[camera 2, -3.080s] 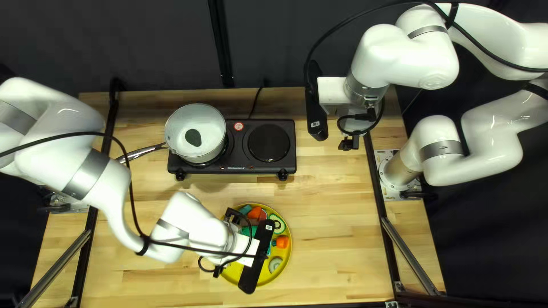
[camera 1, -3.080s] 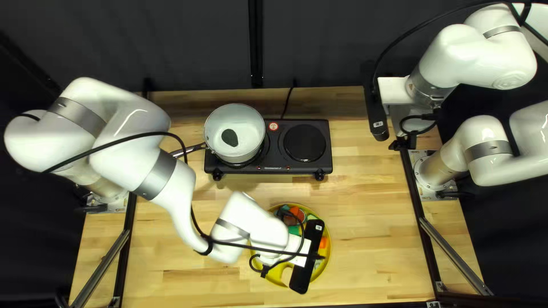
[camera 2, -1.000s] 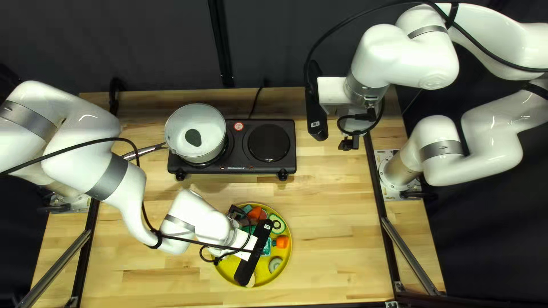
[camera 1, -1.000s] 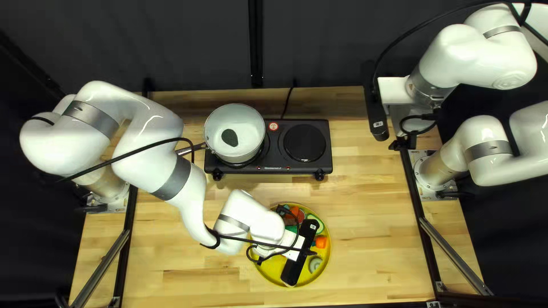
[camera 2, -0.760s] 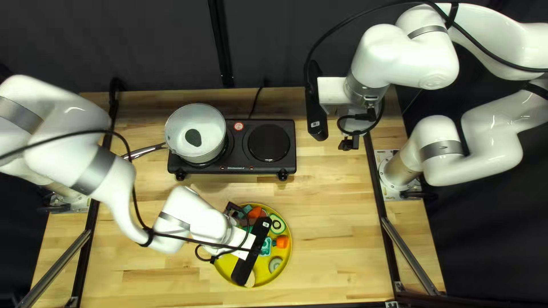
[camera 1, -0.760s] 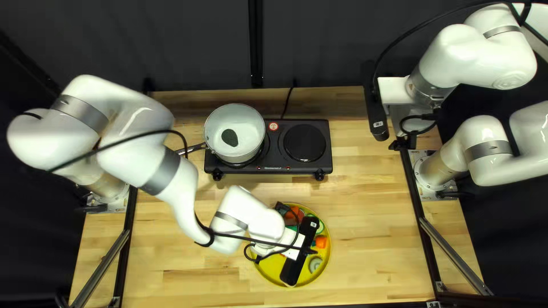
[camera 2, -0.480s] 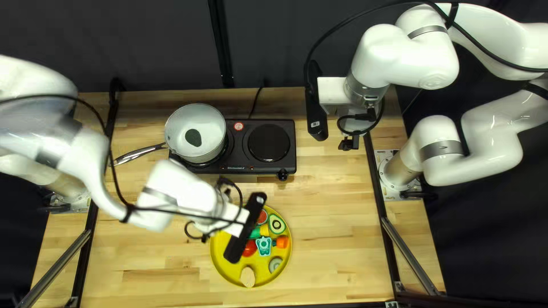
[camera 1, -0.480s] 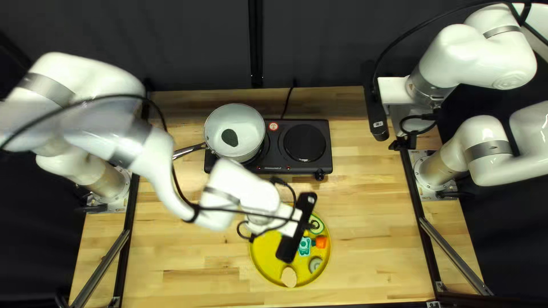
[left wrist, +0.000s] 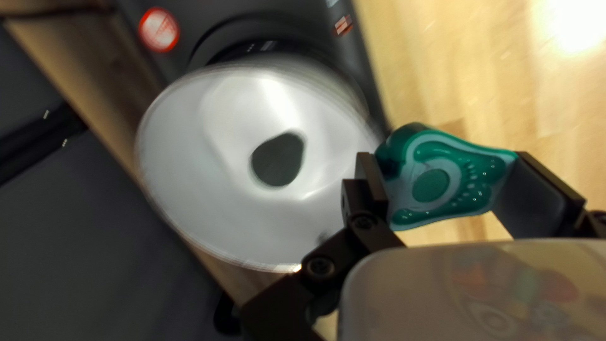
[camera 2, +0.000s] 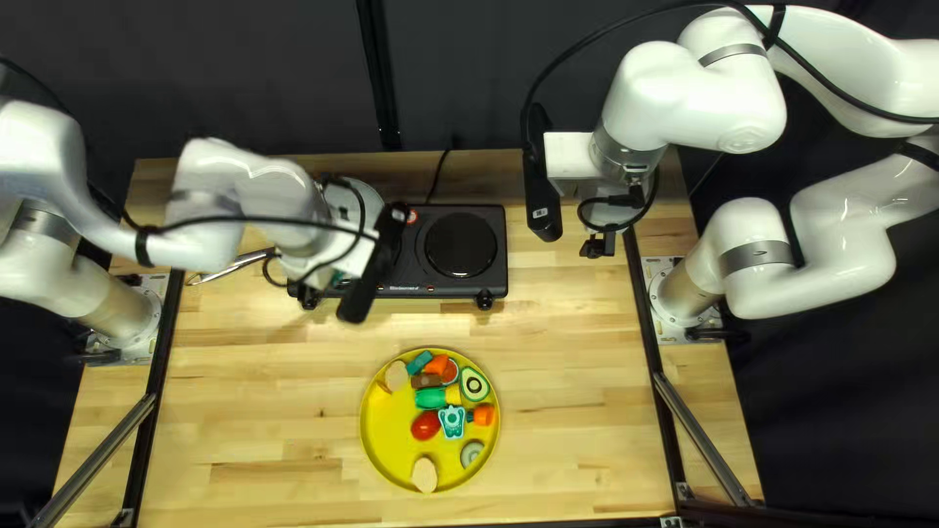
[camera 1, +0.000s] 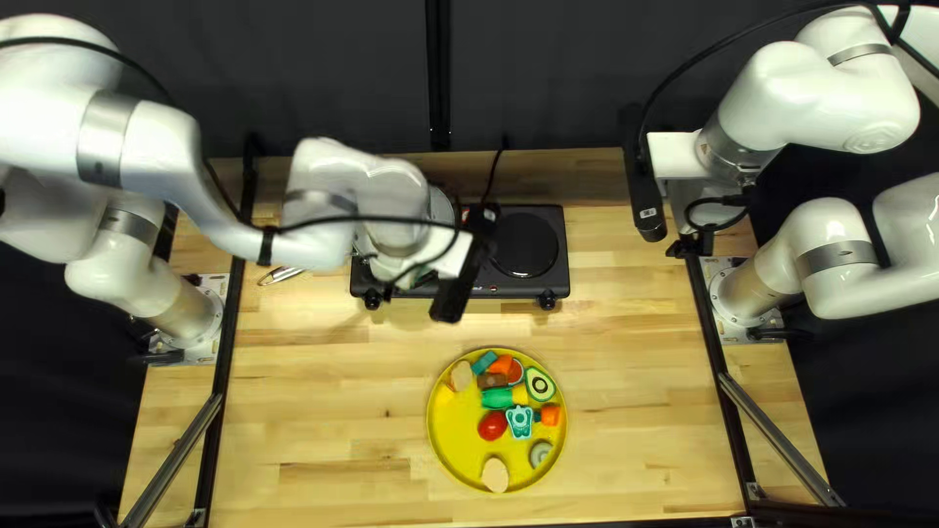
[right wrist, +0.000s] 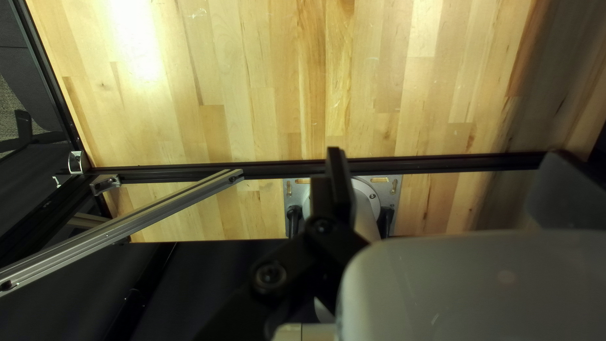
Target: Pick up a pot and place it onto the stove surface, add food to pot
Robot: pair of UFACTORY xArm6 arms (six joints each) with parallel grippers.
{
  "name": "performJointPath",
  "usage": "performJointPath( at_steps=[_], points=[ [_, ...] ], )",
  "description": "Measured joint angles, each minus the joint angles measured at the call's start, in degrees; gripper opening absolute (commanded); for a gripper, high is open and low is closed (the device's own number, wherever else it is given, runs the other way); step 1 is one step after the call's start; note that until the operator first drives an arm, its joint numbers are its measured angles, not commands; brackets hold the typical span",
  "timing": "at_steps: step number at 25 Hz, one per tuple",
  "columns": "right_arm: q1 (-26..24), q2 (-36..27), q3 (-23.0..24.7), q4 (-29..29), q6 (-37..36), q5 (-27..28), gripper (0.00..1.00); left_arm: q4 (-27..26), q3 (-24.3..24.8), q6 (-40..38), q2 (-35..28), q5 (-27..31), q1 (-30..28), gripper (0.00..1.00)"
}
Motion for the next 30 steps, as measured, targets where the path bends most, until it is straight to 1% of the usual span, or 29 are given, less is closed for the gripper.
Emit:
performJointPath(
  at_steps=[2,4,9,14,22,23,24,25,26,27,28,29,30],
  points=[
    [0.00,0.00,0.00,0.00,0.00,0.00,1.00,-0.08,1.38,2.20,0.12,-2.39,3.61,0.00],
    [0.00,0.00,0.00,0.00,0.00,0.00,1.00,-0.38,1.78,3.59,1.82,-4.65,5.86,0.00],
    [0.00,0.00,0.00,0.00,0.00,0.00,1.00,-1.42,0.35,5.42,7.93,-9.32,8.90,0.00],
    [0.00,0.00,0.00,0.00,0.00,0.00,1.00,-1.59,1.79,4.83,9.55,-12.43,8.74,0.00],
    [0.00,0.00,0.00,0.00,0.00,0.00,1.00,-1.00,4.34,3.87,8.96,-13.73,8.88,0.00],
    [0.00,0.00,0.00,0.00,0.00,0.00,1.00,-0.92,4.58,3.79,8.82,-13.80,8.99,0.03],
    [0.00,0.00,0.00,0.00,0.00,0.00,1.00,-0.85,4.64,3.70,8.85,-13.84,9.08,0.25],
    [0.00,0.00,0.00,0.00,0.00,0.00,1.00,-0.78,4.58,3.59,9.01,-13.83,9.11,0.50],
    [0.00,0.00,0.00,0.00,0.00,0.00,1.00,-0.72,4.47,3.47,9.18,-13.78,9.09,0.78],
    [0.00,0.00,0.00,0.00,0.00,0.00,1.00,-0.68,4.38,3.37,9.32,-13.70,9.03,0.89],
    [0.00,0.00,0.00,0.00,0.00,0.00,1.00,-0.65,4.33,3.26,9.41,-13.60,8.95,0.98],
    [0.00,0.00,0.00,0.00,0.00,0.00,1.00,-0.61,4.31,3.14,9.41,-13.45,8.85,1.00],
    [0.00,0.00,0.00,0.00,0.00,0.00,1.00,-0.54,4.32,2.96,9.21,-13.14,8.68,1.00]
  ],
)
